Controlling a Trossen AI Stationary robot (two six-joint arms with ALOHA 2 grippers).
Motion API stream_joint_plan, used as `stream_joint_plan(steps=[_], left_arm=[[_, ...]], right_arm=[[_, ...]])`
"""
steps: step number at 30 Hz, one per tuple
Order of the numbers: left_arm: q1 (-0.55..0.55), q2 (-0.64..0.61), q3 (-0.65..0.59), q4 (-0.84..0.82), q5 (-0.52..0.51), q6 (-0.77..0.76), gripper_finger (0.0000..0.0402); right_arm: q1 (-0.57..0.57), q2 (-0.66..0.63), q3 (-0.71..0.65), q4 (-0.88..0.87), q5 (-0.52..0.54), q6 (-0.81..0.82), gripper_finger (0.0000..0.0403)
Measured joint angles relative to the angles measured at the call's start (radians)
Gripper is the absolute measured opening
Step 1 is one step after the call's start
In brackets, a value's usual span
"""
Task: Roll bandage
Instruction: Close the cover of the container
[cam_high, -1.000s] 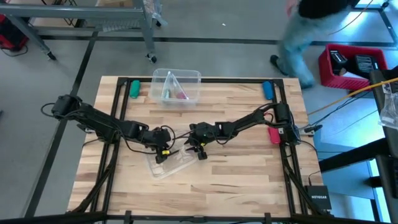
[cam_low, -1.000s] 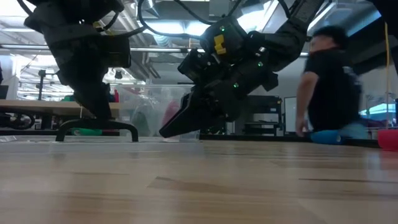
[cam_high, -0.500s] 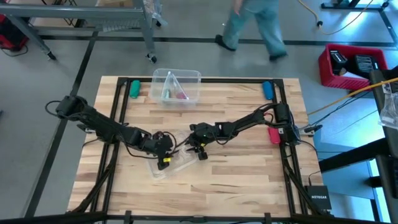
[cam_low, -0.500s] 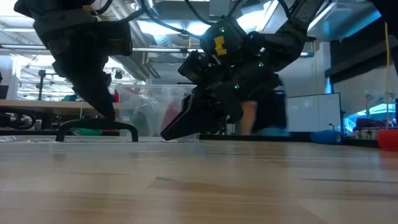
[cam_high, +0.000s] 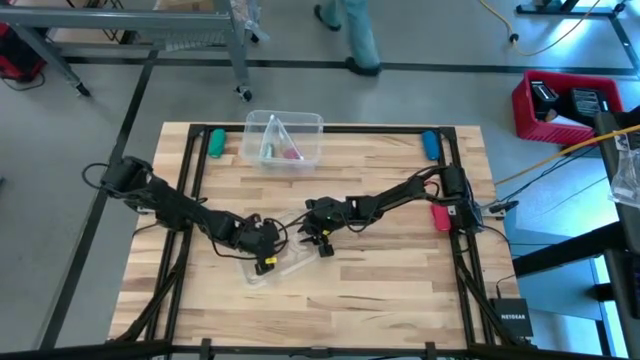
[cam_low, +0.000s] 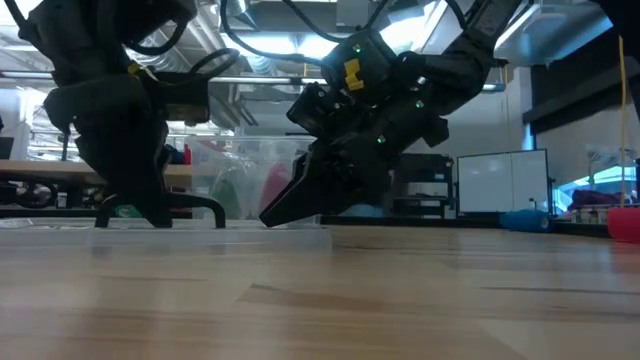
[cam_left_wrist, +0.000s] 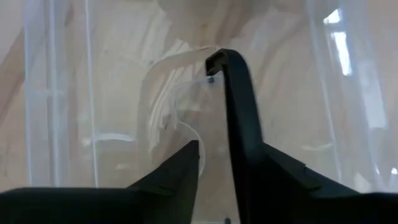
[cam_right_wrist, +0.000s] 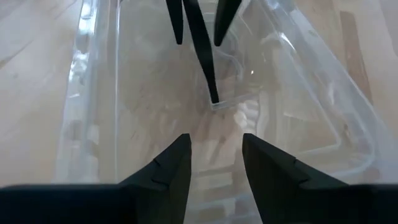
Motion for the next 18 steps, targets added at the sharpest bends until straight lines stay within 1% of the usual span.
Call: stream_joint_plan(steps=[2,4,6,7,9,11,14,18], left_arm=[[0.000,-0.010,0.000,0.003,0.000,0.013,0.0114],[0.000,-0.021,0.000,0.001,0.000,0.037,0.0077],[0.001,-0.033,0.012,-0.027,0.000,0.070,0.0036],[0.001,-0.038,0.025,-0.052,0.001,0.096,0.0023],[0.001,-0.055,0.064,-0.122,0.001,0.138,0.0021],[0.001,-0.072,0.120,-0.209,-0.001,0.186,0.0027],[0.008,-0.092,0.222,-0.367,-0.035,0.259,0.0030],[0.020,-0.101,0.397,-0.555,-0.124,0.384,0.0022]], right_arm=[[0.000,0.000,0.000,-0.001,0.000,0.017,0.0147],[0.000,-0.018,-0.001,-0.029,0.000,0.037,0.0147],[-0.002,-0.069,-0.002,-0.085,0.001,0.042,0.0147],[-0.003,-0.110,-0.002,-0.125,0.002,0.041,0.0147],[-0.007,-0.202,0.001,-0.228,0.003,0.024,0.0147],[-0.008,-0.302,0.001,-0.357,0.007,0.010,0.0147],[-0.014,-0.457,0.000,-0.540,0.073,-0.016,0.0147],[-0.023,-0.635,0.000,-0.705,0.178,-0.037,0.0147]])
